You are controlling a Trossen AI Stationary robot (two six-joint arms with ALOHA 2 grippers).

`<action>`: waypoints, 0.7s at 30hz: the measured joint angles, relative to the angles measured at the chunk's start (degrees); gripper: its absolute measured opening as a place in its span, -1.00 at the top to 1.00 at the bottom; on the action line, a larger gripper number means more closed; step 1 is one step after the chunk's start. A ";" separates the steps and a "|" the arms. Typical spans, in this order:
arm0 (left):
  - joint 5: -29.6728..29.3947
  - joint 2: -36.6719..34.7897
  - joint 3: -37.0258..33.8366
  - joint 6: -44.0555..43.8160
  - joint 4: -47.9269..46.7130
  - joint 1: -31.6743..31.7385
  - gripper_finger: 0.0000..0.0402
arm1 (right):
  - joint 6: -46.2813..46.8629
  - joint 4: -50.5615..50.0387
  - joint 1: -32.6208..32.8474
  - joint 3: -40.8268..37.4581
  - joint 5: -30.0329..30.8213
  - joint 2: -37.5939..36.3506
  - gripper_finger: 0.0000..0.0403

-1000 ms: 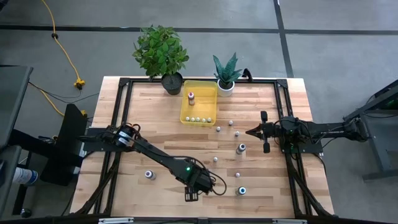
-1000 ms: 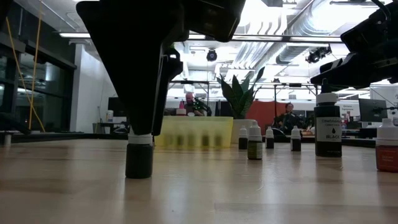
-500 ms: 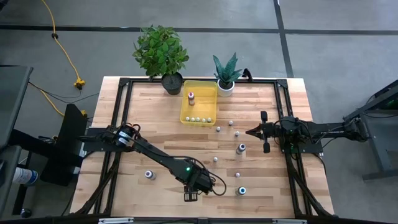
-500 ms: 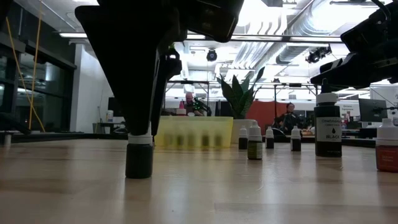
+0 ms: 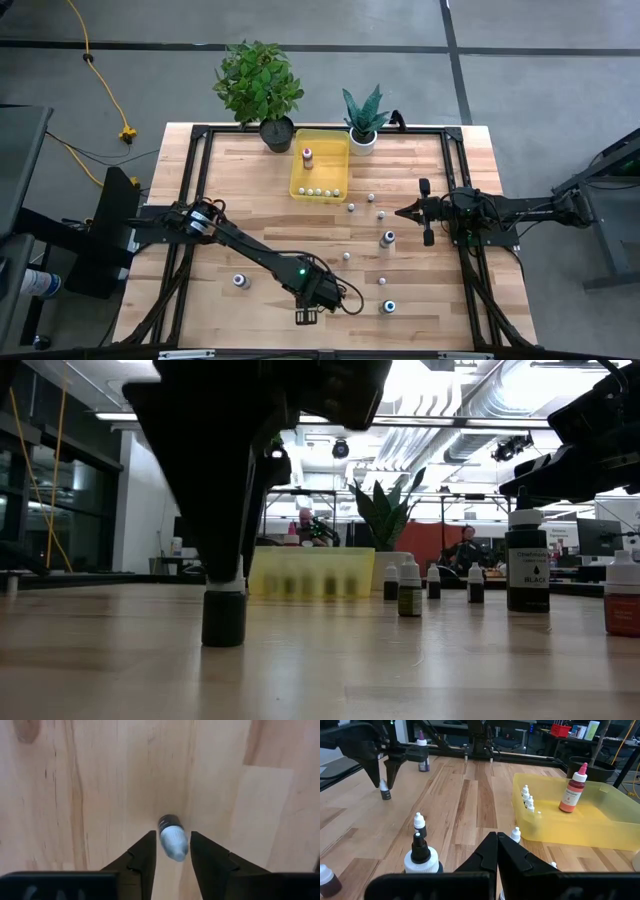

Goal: Pick & Place food coloring
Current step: Put the small black food coloring bottle into the yellow bin

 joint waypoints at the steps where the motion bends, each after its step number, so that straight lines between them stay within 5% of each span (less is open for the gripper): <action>1: 0.00 0.00 -0.45 0.00 0.10 0.00 0.46 | 0.01 0.00 -0.01 0.00 0.02 0.00 1.00; 13: 0.26 -0.07 -0.90 0.56 0.20 0.35 0.72 | 0.01 0.01 -0.01 0.00 0.02 0.00 1.00; 21: 0.35 -0.04 6.61 2.60 -6.91 1.22 0.75 | 0.01 0.01 -0.01 0.00 0.01 0.00 1.00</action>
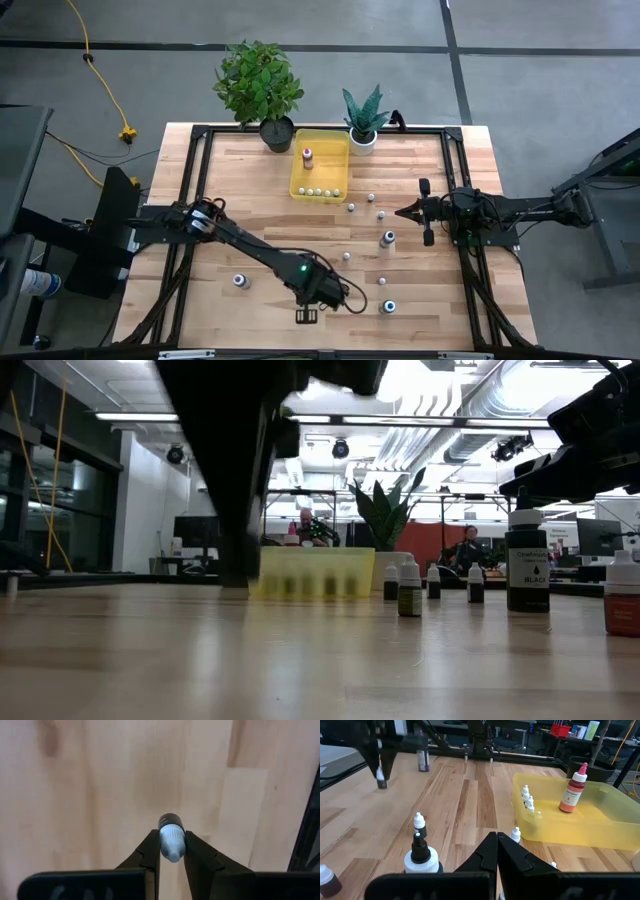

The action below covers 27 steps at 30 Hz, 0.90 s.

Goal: Pick & Place food coloring
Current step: Put the small black food coloring bottle into the yellow bin

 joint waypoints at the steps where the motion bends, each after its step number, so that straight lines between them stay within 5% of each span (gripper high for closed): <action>1: -0.64 0.00 1.65 0.07 -1.84 0.38 0.75 | -0.01 0.01 0.01 0.00 0.01 0.00 1.00; 12: -5.42 0.00 13.87 0.17 -16.89 10.68 0.76 | 0.00 0.00 -0.01 0.00 0.01 0.00 1.00; 27: -3.49 -1.70 14.04 1.04 -15.64 33.71 0.76 | -0.01 0.00 -0.01 0.00 0.00 0.00 1.00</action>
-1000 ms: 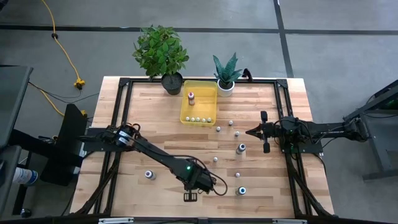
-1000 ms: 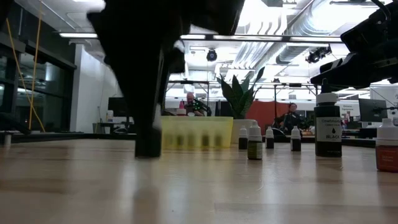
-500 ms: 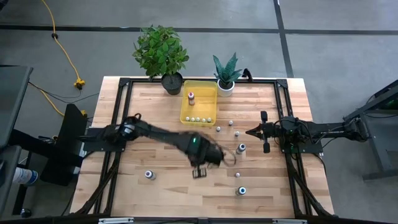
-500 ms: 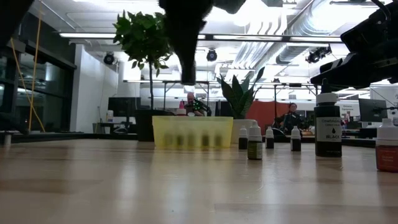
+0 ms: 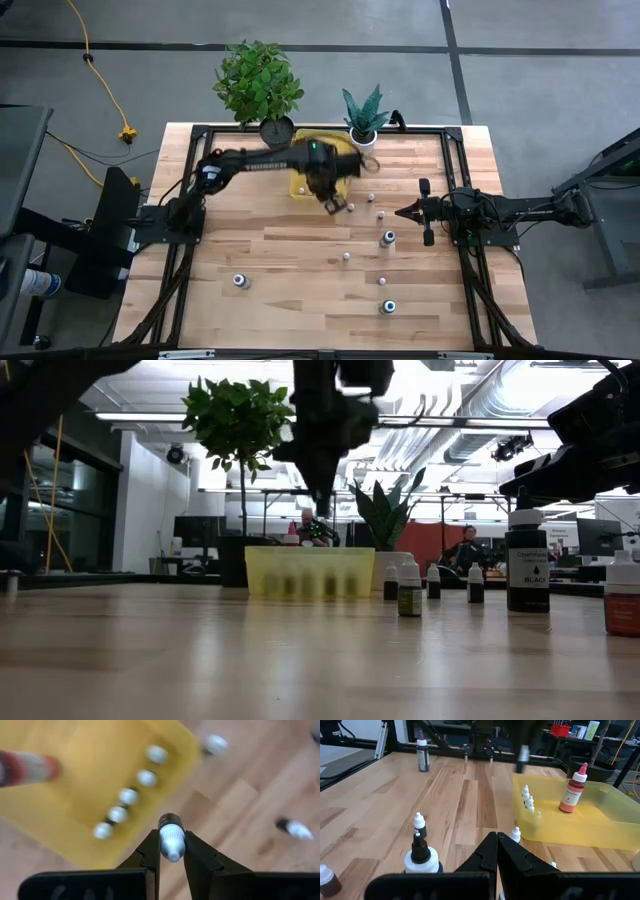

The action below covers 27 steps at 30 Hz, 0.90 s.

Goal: Pick & Place food coloring
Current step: Put the small black food coloring bottle into the yellow bin

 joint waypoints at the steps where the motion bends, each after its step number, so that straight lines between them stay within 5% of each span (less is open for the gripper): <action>1: 0.09 0.00 0.00 -0.13 0.13 1.18 0.76 | 0.00 -0.02 0.01 0.00 0.01 0.00 1.00; 16: 5.72 7.10 -0.21 -5.69 10.50 7.77 0.76 | 0.01 -0.02 -0.01 0.00 -0.04 -0.04 1.00; 27: 3.24 10.36 -0.20 -6.70 10.90 7.82 0.76 | 0.02 0.01 0.01 0.00 -0.01 0.00 1.00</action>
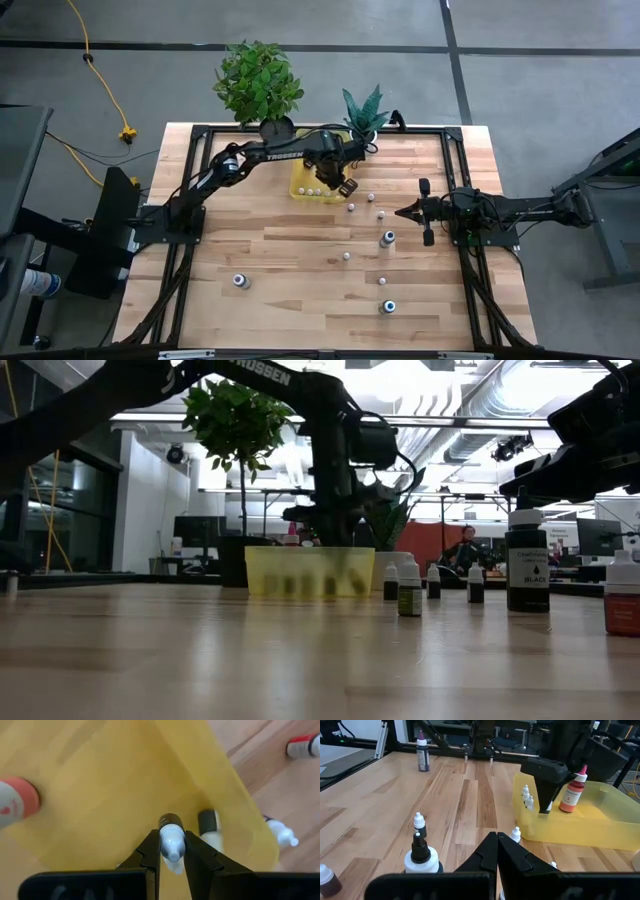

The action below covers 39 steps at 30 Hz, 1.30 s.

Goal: Pick & Place food coloring
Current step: Put the small black food coloring bottle into the yellow bin

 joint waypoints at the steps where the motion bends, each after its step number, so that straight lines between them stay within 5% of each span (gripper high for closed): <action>1: -0.51 -0.01 0.01 0.00 0.32 0.00 0.76 | 0.00 0.00 0.01 0.00 0.02 0.00 1.00; 31: -0.30 2.54 0.02 1.04 0.00 0.26 0.70 | -0.01 -0.01 -0.01 0.00 0.01 0.00 1.00; 39: -0.30 2.54 0.02 4.00 0.18 0.26 0.21 | -0.02 -0.02 -0.02 0.00 0.02 0.00 1.00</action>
